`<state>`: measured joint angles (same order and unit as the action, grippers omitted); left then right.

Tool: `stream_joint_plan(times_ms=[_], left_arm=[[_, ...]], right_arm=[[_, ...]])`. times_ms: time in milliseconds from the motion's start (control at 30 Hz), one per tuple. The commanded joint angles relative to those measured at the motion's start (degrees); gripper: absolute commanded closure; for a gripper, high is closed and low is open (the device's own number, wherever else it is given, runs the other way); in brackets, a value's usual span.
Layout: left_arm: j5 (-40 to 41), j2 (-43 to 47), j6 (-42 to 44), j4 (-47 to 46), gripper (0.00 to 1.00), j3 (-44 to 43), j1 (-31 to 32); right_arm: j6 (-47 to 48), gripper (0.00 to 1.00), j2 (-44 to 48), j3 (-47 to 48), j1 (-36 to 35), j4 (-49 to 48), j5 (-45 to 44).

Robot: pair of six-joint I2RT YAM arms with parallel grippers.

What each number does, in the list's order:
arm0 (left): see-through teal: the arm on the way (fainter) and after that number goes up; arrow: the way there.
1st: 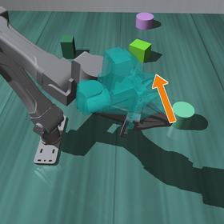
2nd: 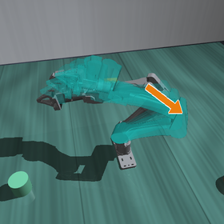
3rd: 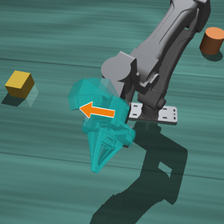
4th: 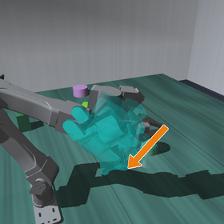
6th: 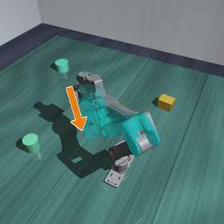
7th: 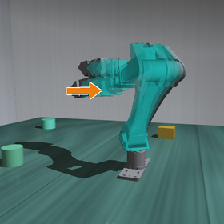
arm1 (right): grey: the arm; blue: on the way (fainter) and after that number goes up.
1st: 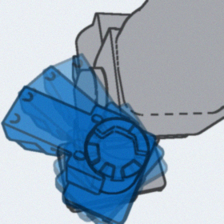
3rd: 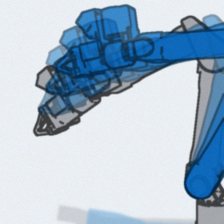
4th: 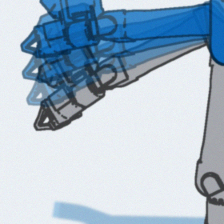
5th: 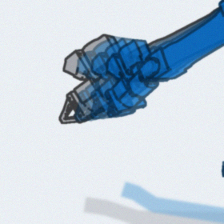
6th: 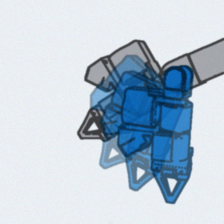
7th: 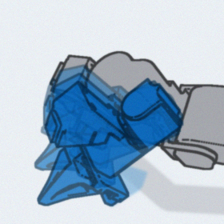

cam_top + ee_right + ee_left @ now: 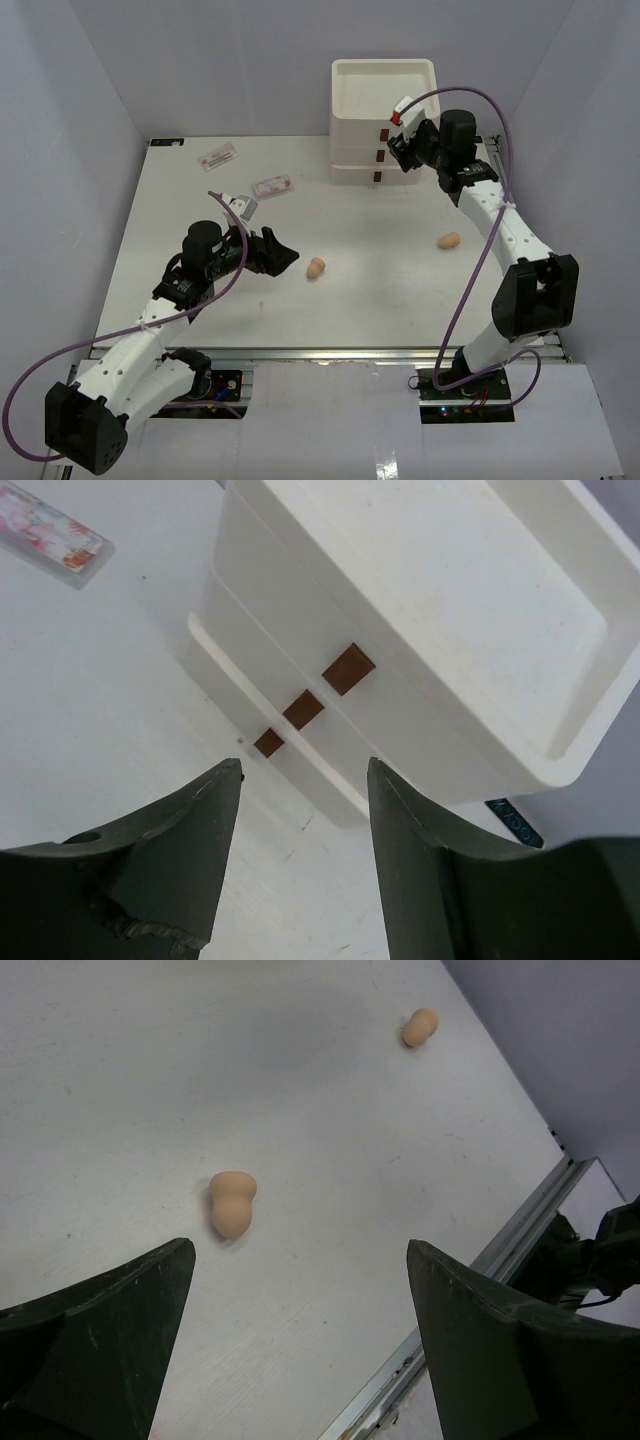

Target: Organize the makeup

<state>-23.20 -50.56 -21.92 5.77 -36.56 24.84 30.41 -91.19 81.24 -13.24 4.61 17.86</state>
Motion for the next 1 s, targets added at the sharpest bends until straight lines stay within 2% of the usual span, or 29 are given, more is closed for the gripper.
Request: stream_joint_plan(times_ms=[0, 67, 200, 300, 367, 433, 600, 767, 967], left_arm=[[-5.34, -4.85, -5.83, -8.44, 0.02, 0.51, -0.32], [-6.18, -6.99, -7.04, -9.5, 0.02, -0.47, -0.32], [-5.52, -5.34, -6.1, -7.2, 0.02, -2.24, -0.23], [-1.91, -2.5, -2.15, -0.69, 0.02, -3.5, -0.23], [0.42, 1.05, 0.27, 3.7, 0.02, -3.48, -0.23], [2.6, 3.2, 2.91, 5.82, 0.02, -3.01, -0.23], [5.8, 6.47, 3.73, 7.33, 0.02, -1.36, -0.23], [6.46, 6.44, 3.99, 7.09, 0.02, -1.11, -0.23], [6.15, 6.12, 3.67, 6.83, 0.02, -0.64, -0.26]], right_arm=[[-17.69, 0.33, 1.71, -6.51, 2.47, -0.97, 7.9], [-25.05, 0.32, 1.66, -9.33, 2.94, -3.98, 8.01], [-39.49, 0.29, 1.64, -17.4, 2.62, -17.28, 4.02], [-43.62, 0.26, -0.5, -19.62, 1.23, -22.61, -3.34], [-46.11, 0.18, -2.53, -19.34, 0.45, -27.11, -7.15], [-47.05, 0.16, -5.8, -17.91, -0.12, -29.53, -9.47], [-50.43, 0.17, -12.57, -13.89, -0.86, -33.92, -13.63], [-51.44, 0.26, -18.33, -9.69, -0.99, -36.26, -16.46], [-50.05, 0.29, -22.15, -3.69, -1.26, -34.72, -19.92]])
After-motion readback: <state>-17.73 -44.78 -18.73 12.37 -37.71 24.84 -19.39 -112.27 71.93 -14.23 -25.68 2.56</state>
